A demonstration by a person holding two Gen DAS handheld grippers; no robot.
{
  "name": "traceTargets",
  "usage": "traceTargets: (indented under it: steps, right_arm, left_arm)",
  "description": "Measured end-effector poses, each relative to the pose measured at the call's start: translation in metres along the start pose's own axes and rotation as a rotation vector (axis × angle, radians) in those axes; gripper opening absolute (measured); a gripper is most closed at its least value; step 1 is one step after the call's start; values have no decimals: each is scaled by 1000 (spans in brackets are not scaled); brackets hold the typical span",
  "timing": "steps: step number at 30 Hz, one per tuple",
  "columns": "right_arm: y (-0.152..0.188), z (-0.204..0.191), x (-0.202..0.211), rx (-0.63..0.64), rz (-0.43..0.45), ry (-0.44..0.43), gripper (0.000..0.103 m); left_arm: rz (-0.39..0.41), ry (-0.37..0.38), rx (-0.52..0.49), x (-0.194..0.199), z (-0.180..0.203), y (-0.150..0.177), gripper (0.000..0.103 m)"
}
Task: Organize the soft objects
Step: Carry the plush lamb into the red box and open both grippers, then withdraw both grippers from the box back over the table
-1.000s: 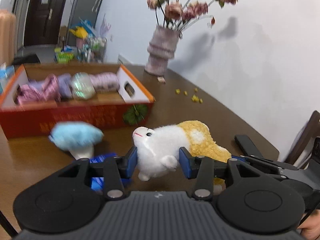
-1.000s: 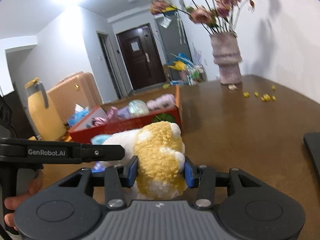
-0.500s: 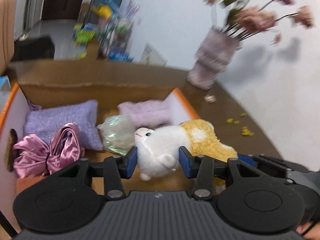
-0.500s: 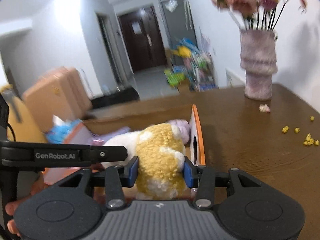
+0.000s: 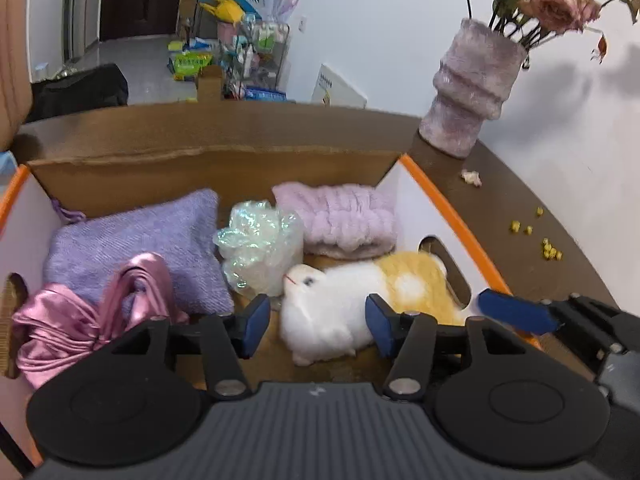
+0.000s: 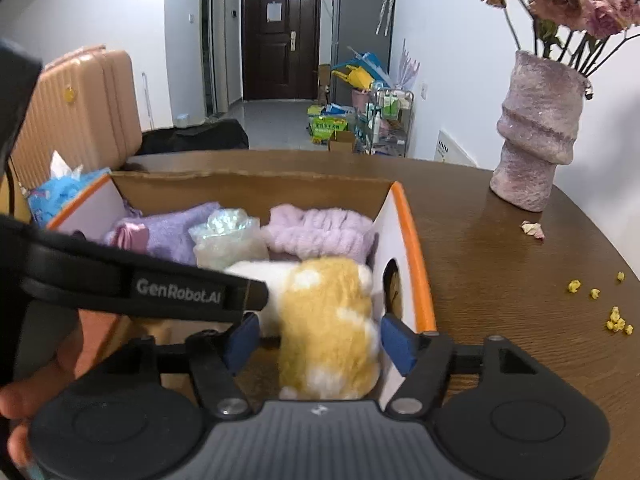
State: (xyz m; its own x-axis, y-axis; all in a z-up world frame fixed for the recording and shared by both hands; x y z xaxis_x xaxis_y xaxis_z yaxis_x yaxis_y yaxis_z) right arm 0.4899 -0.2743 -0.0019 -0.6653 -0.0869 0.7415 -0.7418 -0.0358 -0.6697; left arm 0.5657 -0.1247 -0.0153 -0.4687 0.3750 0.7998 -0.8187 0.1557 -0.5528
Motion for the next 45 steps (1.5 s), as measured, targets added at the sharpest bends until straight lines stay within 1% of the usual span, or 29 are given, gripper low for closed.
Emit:
traceTargets:
  steps: [3, 5, 6, 11, 13, 16, 21, 24, 25, 26, 27, 31, 35, 37, 40, 41, 43, 45]
  right_arm:
    - [-6, 8, 20, 1, 38, 3, 68]
    - [-8, 13, 39, 12, 78, 8, 71]
    - [-6, 16, 52, 26, 98, 14, 75]
    - [10, 27, 108, 45, 171, 15, 76]
    - [15, 32, 129, 40, 202, -2, 78]
    - [29, 33, 161, 40, 247, -21, 80]
    - [49, 23, 190, 43, 285, -47, 80]
    - [63, 14, 206, 42, 303, -73, 80]
    - [70, 11, 214, 38, 314, -83, 80]
    - [79, 9, 221, 32, 328, -95, 81]
    - [87, 7, 227, 25, 341, -110, 84]
    - [141, -5, 253, -2, 383, -182, 86]
    - [196, -17, 272, -22, 395, -215, 88]
    - [222, -21, 278, -33, 386, -228, 89]
    - [251, -26, 280, -64, 350, -243, 89]
    - [255, -27, 278, -65, 335, -251, 89]
    - [261, -29, 274, -62, 303, -255, 89]
    - [262, -30, 272, -61, 302, -243, 89]
  left_arm:
    - [37, -7, -16, 31, -1, 3, 56]
    - [68, -30, -42, 57, -3, 12, 57]
    - [89, -52, -59, 73, -4, 18, 57]
    - [184, -157, -83, 148, -15, 51, 64]
    - [221, -198, -86, 174, -18, 66, 67]
    - [264, -233, -89, 207, -21, 88, 70]
    - [305, -262, -77, 240, -17, 118, 72]
    - [338, -267, -67, 261, -16, 146, 75]
    - [356, -265, -63, 267, -14, 158, 78]
    - [375, -254, -56, 273, -13, 171, 80]
    - [396, -239, -48, 279, -11, 187, 80]
    - [448, -200, -45, 302, -2, 256, 83]
    - [473, -178, -21, 319, 7, 323, 86]
    - [492, -171, -6, 327, 10, 350, 88]
    - [484, -148, 12, 332, 11, 365, 88]
    - [480, -143, 1, 333, 13, 365, 88]
    - [489, -164, -14, 332, 19, 361, 88]
    - [497, -176, -15, 327, 21, 357, 88]
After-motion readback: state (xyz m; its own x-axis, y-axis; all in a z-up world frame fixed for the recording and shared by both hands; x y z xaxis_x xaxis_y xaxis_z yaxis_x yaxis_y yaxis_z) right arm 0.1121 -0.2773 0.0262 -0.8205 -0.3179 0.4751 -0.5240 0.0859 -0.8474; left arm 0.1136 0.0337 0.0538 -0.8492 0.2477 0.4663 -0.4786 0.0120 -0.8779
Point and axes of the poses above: each gripper's, at about its wrist camera, not at the fingertips, and x roughly against the way its jaws point, z to its right, y to its underside, the point moved 1 cm from there along -x, roughly the way its jaws point, and after that the axes turned 9 degrees about -z, right-handed, at the moved point
